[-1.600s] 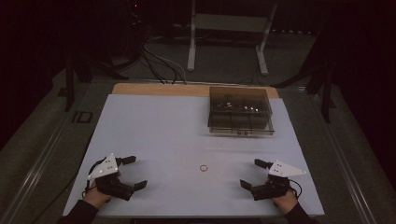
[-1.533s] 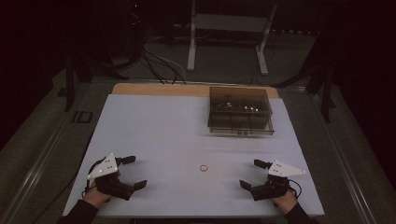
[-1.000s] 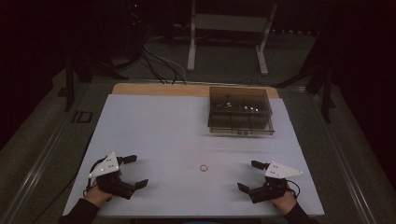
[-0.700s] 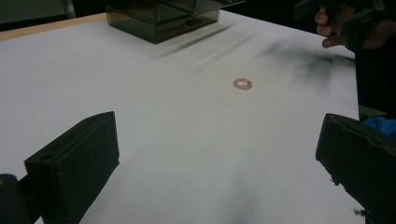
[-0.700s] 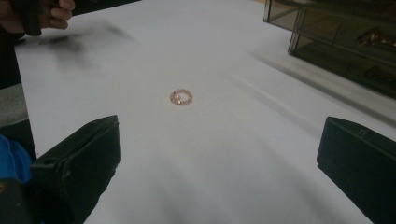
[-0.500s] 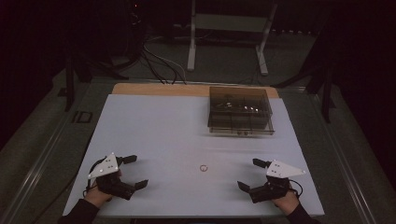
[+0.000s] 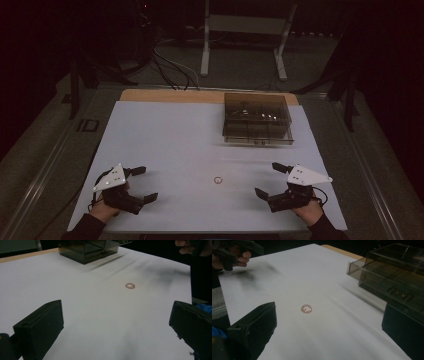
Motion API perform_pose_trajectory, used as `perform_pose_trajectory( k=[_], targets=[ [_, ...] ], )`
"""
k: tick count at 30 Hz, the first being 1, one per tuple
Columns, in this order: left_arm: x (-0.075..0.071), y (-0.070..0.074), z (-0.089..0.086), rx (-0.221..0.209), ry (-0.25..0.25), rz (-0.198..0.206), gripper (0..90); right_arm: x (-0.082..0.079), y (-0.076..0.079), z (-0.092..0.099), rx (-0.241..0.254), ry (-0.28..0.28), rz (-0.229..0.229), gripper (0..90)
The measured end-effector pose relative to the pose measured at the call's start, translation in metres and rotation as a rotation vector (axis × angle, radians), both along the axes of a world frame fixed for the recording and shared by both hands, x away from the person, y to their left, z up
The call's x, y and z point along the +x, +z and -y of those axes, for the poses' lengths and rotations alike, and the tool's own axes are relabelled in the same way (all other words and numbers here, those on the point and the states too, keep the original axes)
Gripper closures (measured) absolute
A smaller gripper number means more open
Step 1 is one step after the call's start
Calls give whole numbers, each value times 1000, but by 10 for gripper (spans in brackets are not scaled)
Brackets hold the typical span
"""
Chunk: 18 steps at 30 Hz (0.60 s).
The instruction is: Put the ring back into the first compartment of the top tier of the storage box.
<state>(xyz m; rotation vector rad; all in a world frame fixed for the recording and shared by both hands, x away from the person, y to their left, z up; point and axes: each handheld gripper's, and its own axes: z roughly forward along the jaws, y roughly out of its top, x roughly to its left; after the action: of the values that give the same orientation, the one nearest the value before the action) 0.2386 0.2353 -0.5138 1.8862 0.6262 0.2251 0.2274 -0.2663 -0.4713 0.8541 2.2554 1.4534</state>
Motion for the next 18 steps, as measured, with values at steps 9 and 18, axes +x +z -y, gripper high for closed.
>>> perform_pose_trajectory(
  k=[9,18],
  targets=[
    [1,-1,-1,-4,3,-3,11,10,12,-8,-5,17,23,0],
    [1,-1,-1,-5,0,-4,11,17,19,-16,-10,36,30,0]
  ],
)
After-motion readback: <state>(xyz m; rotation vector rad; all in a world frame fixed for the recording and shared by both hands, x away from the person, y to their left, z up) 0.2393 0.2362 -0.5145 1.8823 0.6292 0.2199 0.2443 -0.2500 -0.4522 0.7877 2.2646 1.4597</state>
